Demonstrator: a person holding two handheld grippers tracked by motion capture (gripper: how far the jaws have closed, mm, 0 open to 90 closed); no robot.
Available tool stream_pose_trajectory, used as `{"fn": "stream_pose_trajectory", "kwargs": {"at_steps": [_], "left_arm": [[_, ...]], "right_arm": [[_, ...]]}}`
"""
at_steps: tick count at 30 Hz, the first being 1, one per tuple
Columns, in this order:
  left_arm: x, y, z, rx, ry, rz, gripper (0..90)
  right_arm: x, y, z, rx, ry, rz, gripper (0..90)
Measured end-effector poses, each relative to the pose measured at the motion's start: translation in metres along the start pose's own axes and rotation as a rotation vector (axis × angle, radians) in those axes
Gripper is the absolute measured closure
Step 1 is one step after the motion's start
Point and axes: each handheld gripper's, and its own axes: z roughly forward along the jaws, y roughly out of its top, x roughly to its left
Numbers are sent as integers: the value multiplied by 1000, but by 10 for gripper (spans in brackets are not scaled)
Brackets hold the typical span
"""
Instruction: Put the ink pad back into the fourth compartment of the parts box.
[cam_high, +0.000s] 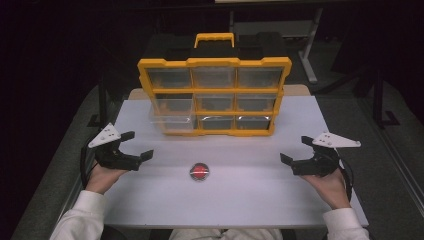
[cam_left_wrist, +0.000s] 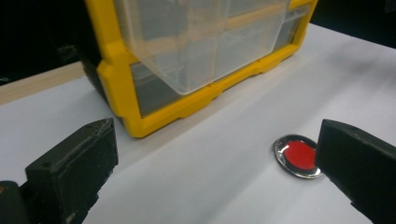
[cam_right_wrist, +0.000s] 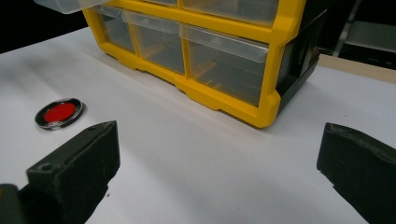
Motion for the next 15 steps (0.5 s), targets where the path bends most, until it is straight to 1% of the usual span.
{"fn": "stream_pose_trajectory", "kwargs": {"at_steps": [6,11,13,14,15], "left_arm": [[-7,4,9,36,-23,30,0],[-14,9,13,45,-41,58,0],[-17,10,15,42,-61,62,0],[-18,10,17,50,-67,75,0],[-20,10,19,53,-72,78,0]], "right_arm": [[1,0,0,2,5,-8,0],[1,0,1,6,9,-8,0],[1,0,1,6,9,-8,0],[1,-1,1,8,8,-8,0],[1,-1,1,8,8,-8,0]]}}
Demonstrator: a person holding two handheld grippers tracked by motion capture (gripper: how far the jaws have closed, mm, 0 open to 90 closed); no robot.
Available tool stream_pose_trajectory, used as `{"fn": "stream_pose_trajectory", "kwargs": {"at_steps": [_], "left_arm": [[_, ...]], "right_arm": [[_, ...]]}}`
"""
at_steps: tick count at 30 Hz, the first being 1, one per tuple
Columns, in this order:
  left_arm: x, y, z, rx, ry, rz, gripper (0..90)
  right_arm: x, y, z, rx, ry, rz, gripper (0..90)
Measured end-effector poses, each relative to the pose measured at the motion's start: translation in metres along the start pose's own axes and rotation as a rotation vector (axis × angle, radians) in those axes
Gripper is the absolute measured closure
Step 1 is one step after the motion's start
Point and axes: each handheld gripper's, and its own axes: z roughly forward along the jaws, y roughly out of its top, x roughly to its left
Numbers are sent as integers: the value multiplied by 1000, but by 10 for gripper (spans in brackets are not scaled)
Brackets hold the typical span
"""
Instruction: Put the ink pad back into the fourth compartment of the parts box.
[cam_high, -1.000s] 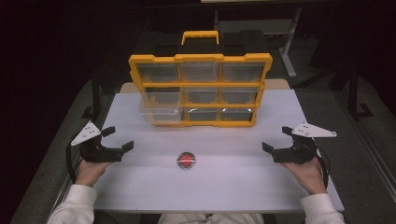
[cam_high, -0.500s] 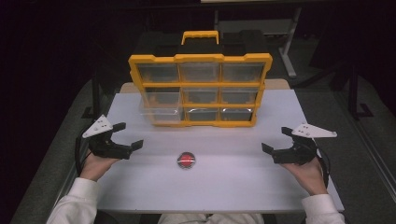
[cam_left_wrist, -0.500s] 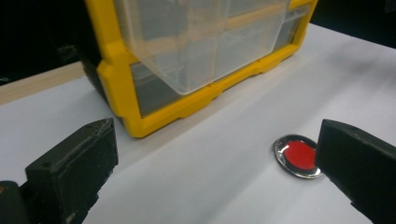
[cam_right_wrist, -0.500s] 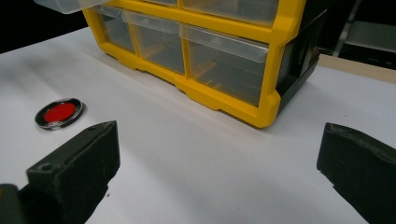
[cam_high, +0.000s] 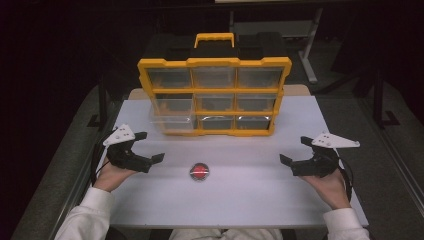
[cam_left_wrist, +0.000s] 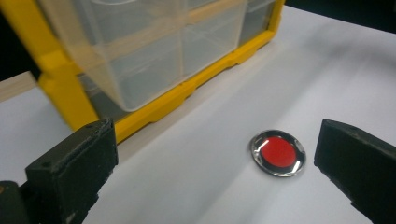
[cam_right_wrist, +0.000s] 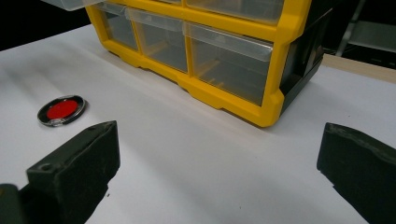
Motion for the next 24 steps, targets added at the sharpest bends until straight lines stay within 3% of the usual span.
{"fn": "stream_pose_trajectory", "kwargs": {"at_steps": [10,24], "left_arm": [[-10,4,18,30,-46,32,0],[-25,11,32,66,-74,76,0]], "right_arm": [[5,0,4,9,4,-16,0],[6,-1,8,34,12,-16,0]]}}
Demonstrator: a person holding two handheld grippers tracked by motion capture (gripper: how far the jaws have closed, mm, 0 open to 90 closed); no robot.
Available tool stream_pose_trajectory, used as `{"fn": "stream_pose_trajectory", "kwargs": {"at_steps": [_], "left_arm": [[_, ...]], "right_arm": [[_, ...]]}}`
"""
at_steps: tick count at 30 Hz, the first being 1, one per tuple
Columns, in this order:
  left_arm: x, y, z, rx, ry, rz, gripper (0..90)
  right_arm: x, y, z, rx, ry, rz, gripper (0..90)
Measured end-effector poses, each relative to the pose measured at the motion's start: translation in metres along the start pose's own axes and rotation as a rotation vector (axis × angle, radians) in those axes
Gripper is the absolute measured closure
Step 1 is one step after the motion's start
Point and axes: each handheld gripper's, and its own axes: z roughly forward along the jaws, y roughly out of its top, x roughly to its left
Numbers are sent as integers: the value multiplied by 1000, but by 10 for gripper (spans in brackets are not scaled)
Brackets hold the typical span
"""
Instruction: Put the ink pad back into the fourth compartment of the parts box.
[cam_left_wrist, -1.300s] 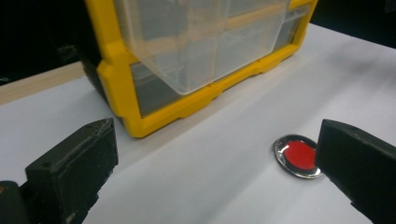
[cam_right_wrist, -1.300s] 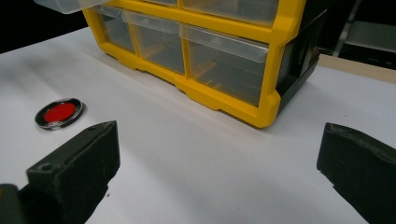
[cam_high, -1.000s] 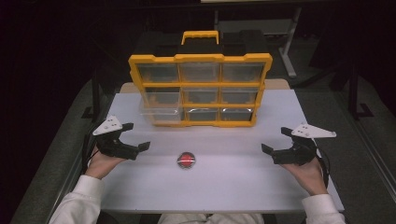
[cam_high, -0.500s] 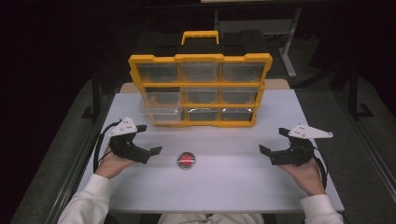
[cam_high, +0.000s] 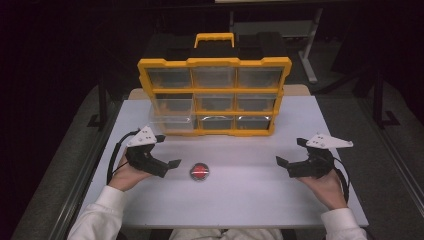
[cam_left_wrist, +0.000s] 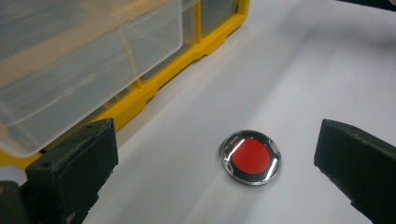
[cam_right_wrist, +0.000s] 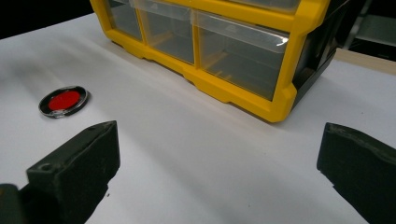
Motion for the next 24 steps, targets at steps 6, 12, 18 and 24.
{"fn": "stream_pose_trajectory", "kwargs": {"at_steps": [6,12,18,24], "left_arm": [[-6,2,8,23,-16,27,0],[-9,4,16,22,-38,27,0],[-13,5,26,32,-53,42,0],[-15,5,37,31,-73,45,0]], "right_arm": [[0,0,1,-1,2,-1,0],[0,-1,1,2,1,5,0],[-1,-1,1,5,3,5,0],[0,-1,1,10,3,1,0]]}}
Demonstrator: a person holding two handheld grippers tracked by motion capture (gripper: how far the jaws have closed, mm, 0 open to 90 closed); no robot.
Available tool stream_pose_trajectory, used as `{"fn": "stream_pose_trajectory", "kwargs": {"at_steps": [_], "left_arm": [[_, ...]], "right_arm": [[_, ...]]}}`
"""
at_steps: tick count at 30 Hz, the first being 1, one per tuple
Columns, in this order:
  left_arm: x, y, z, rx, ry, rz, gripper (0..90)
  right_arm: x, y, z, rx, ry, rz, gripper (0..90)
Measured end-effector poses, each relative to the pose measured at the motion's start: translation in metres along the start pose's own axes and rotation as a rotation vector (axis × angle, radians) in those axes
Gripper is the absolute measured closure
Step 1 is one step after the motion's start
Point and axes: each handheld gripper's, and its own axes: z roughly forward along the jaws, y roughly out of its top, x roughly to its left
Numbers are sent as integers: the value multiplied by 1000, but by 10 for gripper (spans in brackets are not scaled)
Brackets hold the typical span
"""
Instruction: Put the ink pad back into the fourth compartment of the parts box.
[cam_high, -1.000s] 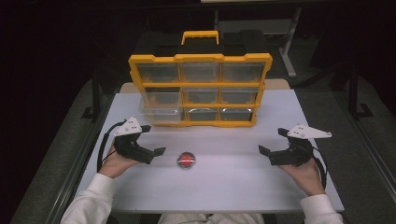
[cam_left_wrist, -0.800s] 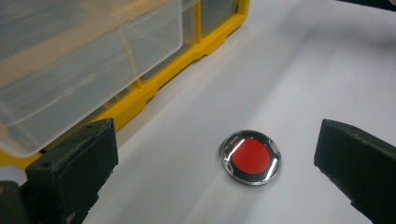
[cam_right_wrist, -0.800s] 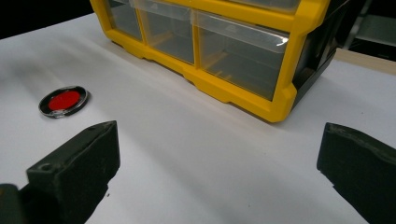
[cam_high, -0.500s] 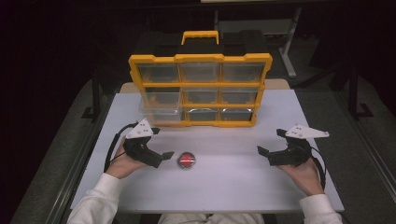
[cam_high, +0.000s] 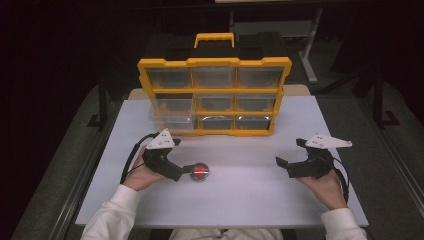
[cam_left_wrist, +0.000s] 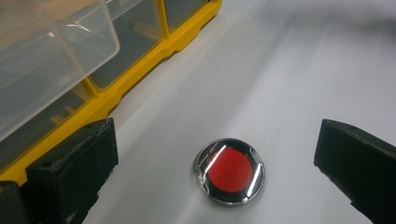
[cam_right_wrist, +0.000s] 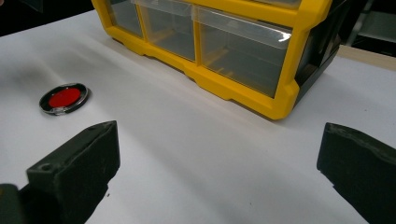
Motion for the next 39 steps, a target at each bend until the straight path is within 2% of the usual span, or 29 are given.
{"fn": "stream_pose_trajectory", "kwargs": {"at_steps": [11,24,33,39], "left_arm": [[-3,-1,17,28,-22,18,0],[-2,-6,34,92,-38,20,0],[-6,-11,46,159,-47,48,0],[-3,-17,51,184,-42,37,4]], "right_arm": [[1,-1,0,9,-1,-6,0],[-1,-3,-2,10,-9,-9,0],[-4,-4,-6,7,-13,1,0],[-7,-5,-9,-8,-24,11,0]]}}
